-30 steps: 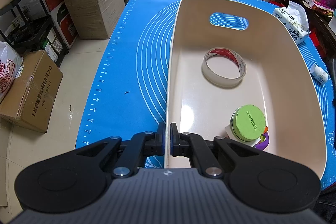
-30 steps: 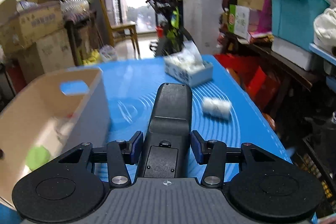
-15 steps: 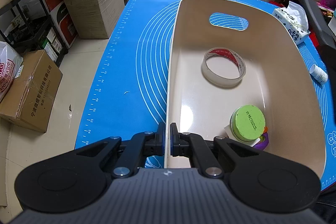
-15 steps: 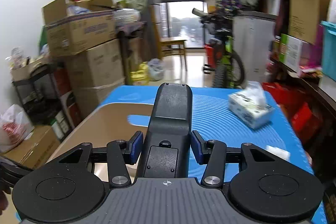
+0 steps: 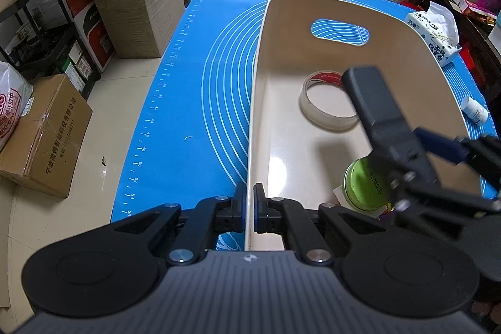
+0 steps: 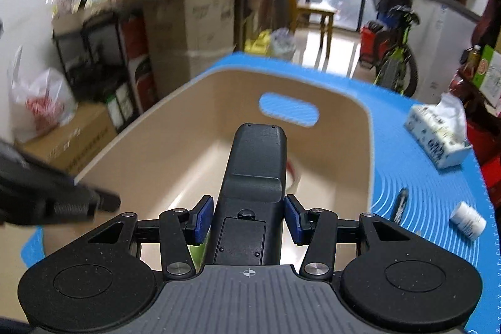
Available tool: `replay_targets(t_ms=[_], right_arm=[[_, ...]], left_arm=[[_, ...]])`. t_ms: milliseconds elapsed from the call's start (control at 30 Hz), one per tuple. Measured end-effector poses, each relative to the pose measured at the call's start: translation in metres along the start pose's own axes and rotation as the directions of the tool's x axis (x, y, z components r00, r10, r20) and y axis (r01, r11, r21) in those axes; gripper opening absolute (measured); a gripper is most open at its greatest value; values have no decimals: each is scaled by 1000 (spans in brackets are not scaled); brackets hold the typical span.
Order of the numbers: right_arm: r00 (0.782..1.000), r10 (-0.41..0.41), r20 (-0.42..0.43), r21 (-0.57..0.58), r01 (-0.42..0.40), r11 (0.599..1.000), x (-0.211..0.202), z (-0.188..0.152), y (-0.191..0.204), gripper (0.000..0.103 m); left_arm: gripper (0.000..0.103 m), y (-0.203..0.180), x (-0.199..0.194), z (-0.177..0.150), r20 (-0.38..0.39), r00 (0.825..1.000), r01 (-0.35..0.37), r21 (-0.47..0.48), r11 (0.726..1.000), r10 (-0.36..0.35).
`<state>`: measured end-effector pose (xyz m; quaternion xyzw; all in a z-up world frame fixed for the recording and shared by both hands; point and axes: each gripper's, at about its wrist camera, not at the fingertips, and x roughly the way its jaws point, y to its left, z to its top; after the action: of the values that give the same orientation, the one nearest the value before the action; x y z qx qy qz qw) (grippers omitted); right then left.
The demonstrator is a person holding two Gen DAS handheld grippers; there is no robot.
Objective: Organize rigid objects
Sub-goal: 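Carry the black device into the basket with the right tool and release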
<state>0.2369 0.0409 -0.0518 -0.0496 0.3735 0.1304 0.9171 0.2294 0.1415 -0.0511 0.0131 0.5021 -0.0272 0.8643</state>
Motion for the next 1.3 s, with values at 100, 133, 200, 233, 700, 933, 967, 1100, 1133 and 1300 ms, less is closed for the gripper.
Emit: replay_targets(t_ms=[100, 133, 200, 233, 700, 933, 967, 1100, 1133, 1300], right_arm=[[999, -1, -45, -22, 0, 1000, 10, -5, 6, 54], [998, 1, -59, -29, -2, 1000, 12, -6, 7, 54], [997, 8, -73, -30, -10, 999, 13, -5, 8, 55], [996, 10, -89, -39, -14, 999, 15, -5, 9, 55], [997, 74, -32, -24, -75, 997, -5, -2, -12, 67], [996, 44, 73, 62, -49, 997, -34, 15, -57, 68], [996, 26, 87, 75, -32, 997, -37, 16, -64, 68], [993, -58, 101, 138, 43, 989, -38, 16, -96, 68], [992, -73, 98, 155, 58, 986, -36, 16, -103, 68], [988, -140, 57, 171, 129, 977, -14, 1, -132, 68]], left_arm=[[5, 0, 0, 0, 0, 1000, 0, 1, 1000, 0], [5, -1, 0, 0, 1, 1000, -1, 2, 1000, 1], [5, -2, 1, -1, -1, 1000, -3, 3, 1000, 3], [5, -3, 2, -1, -3, 1000, -7, 4, 1000, 7], [6, 1, 1, -1, -3, 1000, 2, 0, 1000, -2], [6, 1, 1, 0, -3, 1000, -2, 0, 1000, 2], [6, 0, 1, -1, -3, 1000, -3, 1, 1000, 3], [6, 0, 1, 0, -3, 1000, -4, 1, 1000, 4], [6, 0, 1, 0, -3, 1000, -4, 2, 1000, 4], [6, 0, 0, 0, -3, 1000, -4, 2, 1000, 4]])
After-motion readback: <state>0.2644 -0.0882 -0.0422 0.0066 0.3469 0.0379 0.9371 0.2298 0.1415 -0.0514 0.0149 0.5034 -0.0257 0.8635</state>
